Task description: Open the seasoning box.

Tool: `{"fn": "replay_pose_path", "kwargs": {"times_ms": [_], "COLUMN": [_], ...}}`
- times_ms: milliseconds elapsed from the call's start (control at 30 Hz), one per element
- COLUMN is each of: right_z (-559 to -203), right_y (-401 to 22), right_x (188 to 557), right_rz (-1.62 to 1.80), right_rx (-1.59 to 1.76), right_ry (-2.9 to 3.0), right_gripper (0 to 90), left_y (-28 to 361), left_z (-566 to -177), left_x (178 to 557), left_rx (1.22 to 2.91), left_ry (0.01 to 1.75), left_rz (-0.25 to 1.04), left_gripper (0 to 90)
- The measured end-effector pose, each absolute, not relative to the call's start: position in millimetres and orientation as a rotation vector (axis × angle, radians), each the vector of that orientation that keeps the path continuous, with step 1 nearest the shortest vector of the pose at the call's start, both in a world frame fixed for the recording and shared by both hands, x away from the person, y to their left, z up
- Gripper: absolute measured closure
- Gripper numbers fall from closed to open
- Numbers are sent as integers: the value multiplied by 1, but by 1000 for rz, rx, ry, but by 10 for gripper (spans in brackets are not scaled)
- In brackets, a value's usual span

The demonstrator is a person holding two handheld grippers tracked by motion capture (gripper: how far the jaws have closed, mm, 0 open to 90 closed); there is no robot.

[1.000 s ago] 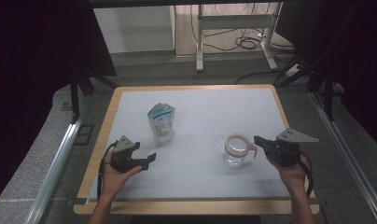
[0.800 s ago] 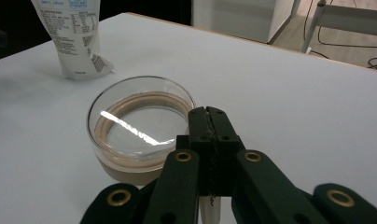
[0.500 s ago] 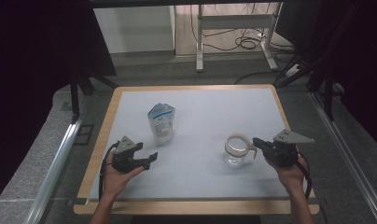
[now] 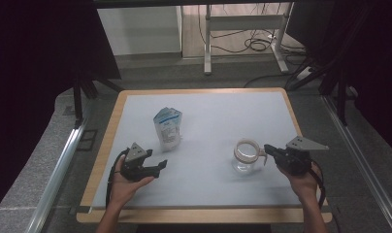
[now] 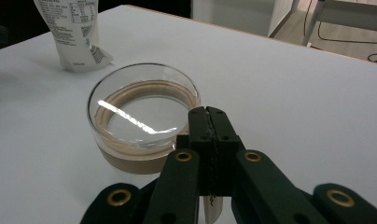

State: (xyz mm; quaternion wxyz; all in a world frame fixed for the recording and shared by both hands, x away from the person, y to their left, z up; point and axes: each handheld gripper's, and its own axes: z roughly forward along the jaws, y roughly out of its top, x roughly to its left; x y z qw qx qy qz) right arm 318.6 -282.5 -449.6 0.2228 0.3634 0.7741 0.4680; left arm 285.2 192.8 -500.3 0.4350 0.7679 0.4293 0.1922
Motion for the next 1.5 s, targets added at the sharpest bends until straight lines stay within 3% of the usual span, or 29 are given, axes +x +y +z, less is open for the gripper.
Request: {"fn": "replay_pose_path", "kwargs": {"times_ms": [367, 767, 1133, 1500], "right_z": [-451, -453, -452, -453], "right_y": [-284, -284, -284, -286], "right_x": [319, 319, 318, 317], "right_rz": [1307, 1290, 1296, 1271], "right_rx": [1014, 1019, 1014, 1023], "right_ry": [2132, 2133, 2135, 2136], "right_gripper": [900, 900, 900, 900], "left_y": [177, 128, 56, 33], "left_z": [-501, -489, -471, -472], "left_x": [285, 300, 321, 327], "left_rx": [1902, 1944, 2011, 2024], "left_ry": [1037, 896, 722, 690], "left_rz": [449, 329, 274, 241], "left_gripper": [461, 880, 893, 896]}}
